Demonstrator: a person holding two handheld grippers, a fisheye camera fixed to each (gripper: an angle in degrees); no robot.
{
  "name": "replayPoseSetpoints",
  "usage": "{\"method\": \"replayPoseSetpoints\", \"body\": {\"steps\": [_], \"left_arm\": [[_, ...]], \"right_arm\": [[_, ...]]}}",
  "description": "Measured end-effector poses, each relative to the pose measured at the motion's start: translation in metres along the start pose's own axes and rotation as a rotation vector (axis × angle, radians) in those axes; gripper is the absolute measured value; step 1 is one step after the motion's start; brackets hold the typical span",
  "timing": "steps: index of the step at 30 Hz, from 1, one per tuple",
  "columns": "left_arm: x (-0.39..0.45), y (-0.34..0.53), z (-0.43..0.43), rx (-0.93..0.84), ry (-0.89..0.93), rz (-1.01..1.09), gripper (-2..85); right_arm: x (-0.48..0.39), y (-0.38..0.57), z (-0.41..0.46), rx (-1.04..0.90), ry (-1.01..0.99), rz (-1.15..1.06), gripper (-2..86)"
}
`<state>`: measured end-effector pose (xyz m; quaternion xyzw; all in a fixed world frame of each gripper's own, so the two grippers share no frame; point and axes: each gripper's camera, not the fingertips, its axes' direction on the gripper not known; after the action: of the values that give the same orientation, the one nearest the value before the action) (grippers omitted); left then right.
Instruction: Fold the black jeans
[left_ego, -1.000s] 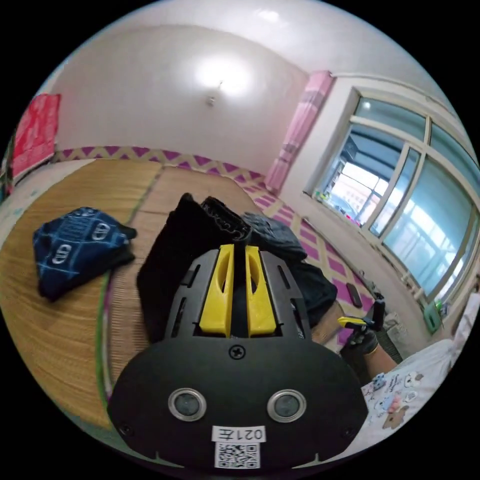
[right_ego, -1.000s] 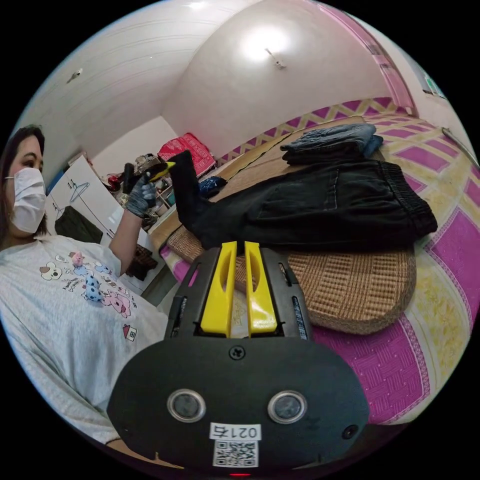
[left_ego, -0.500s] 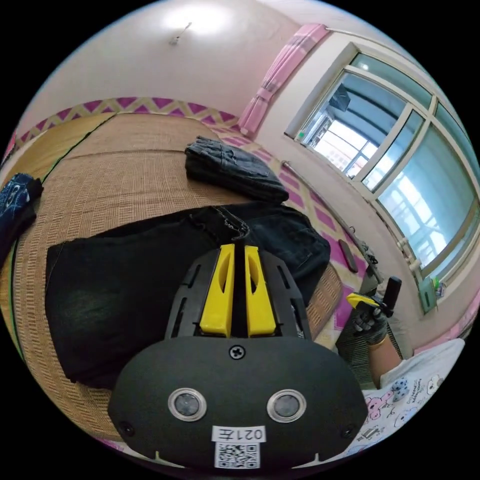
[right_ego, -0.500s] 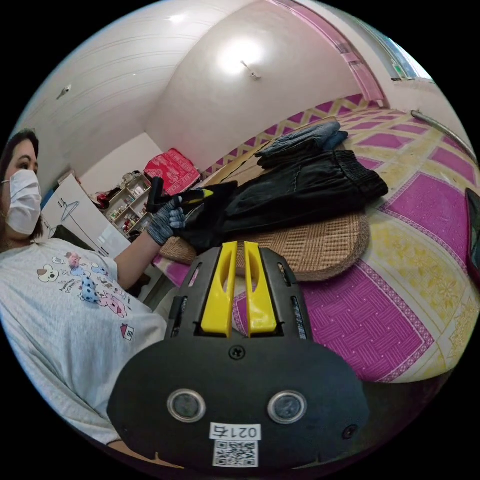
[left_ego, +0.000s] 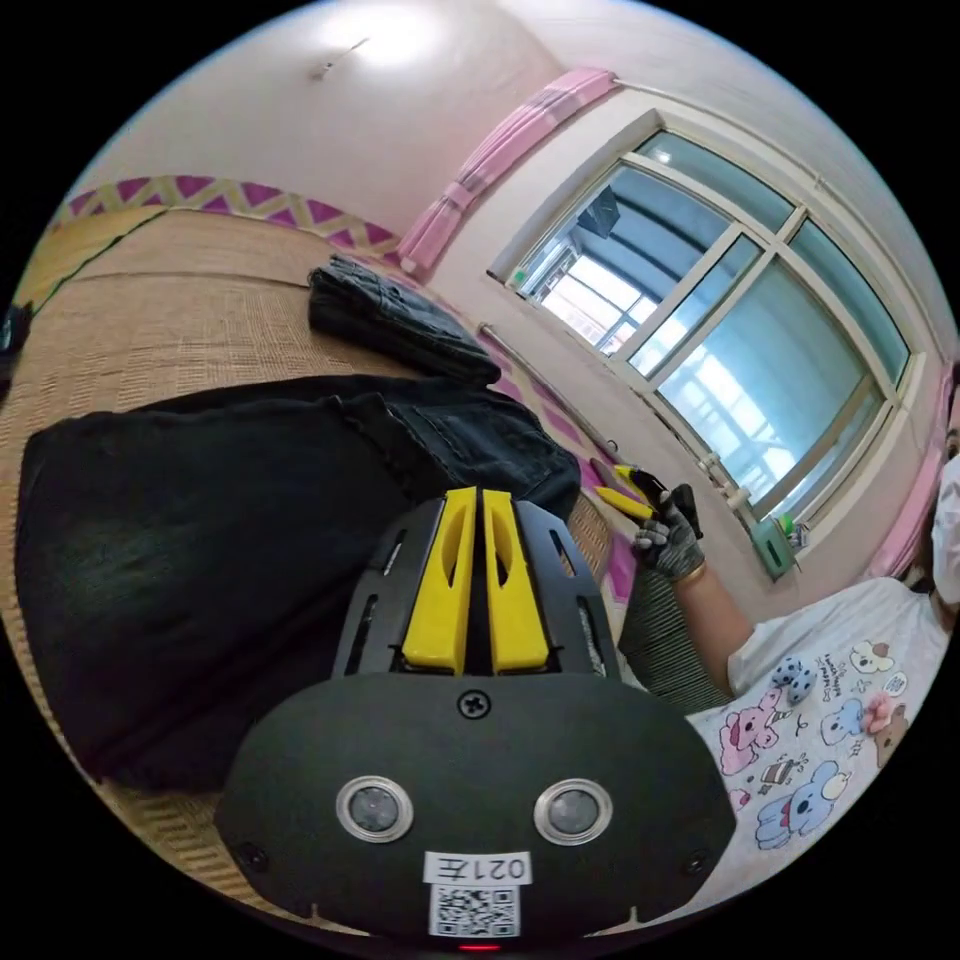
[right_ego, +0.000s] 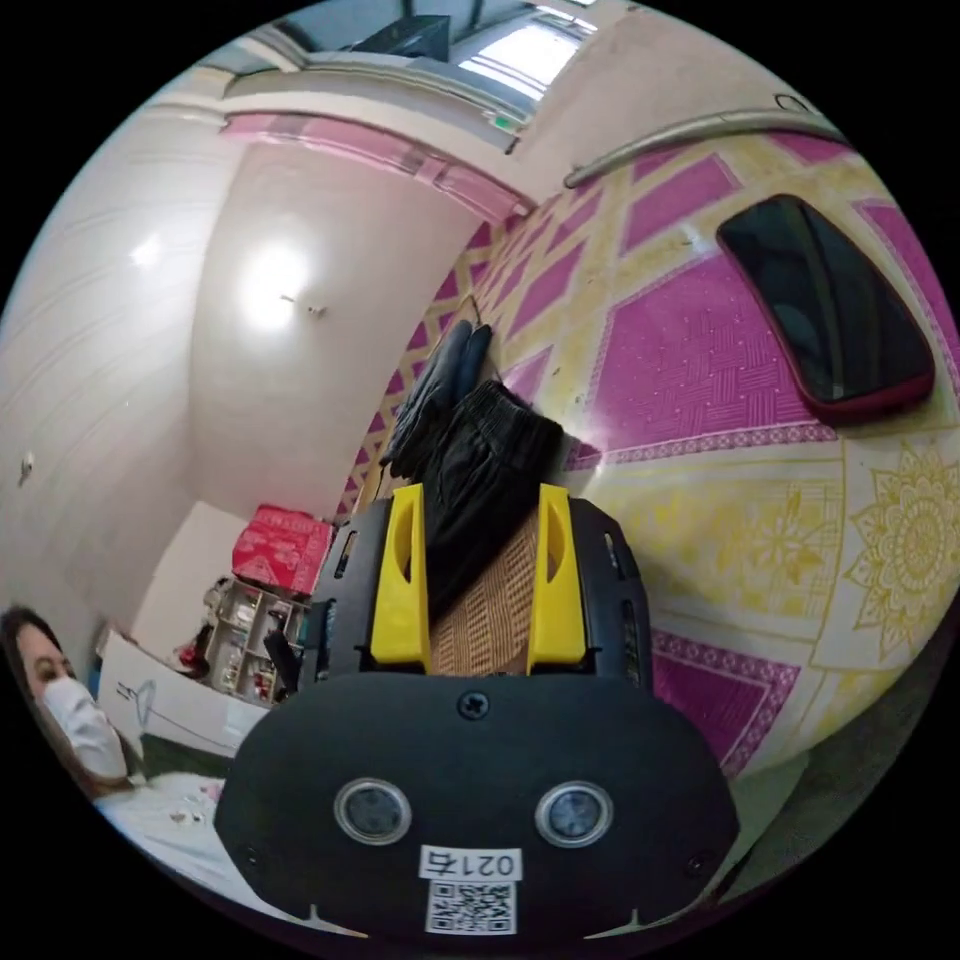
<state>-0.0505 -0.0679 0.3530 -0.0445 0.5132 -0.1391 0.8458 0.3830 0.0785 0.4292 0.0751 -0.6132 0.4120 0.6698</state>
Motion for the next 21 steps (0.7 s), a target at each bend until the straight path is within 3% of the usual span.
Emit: {"method": "replayPoseSetpoints", "body": {"steps": [3, 12, 17, 21], "left_arm": [[-0.006, 0.013, -0.017, 0.018, -0.004, -0.004, -0.9], [-0.026, 0.043, -0.05, 0.052, -0.016, -0.049, -0.9], [-0.036, 0.051, -0.065, 0.063, -0.021, -0.072, -0.9], [-0.043, 0.058, -0.087, 0.092, -0.031, -0.074, -0.9]], "right_arm": [[0.015, -0.031, 0.023, -0.053, 0.009, 0.047, 16.9], [0.055, -0.089, 0.098, -0.269, -0.231, 0.127, 14.4], [0.001, -0.078, 0.107, -0.253, -0.103, -0.086, 6.6], [-0.1, -0.042, 0.115, -0.253, 0.012, -0.356, 5.1]]}}
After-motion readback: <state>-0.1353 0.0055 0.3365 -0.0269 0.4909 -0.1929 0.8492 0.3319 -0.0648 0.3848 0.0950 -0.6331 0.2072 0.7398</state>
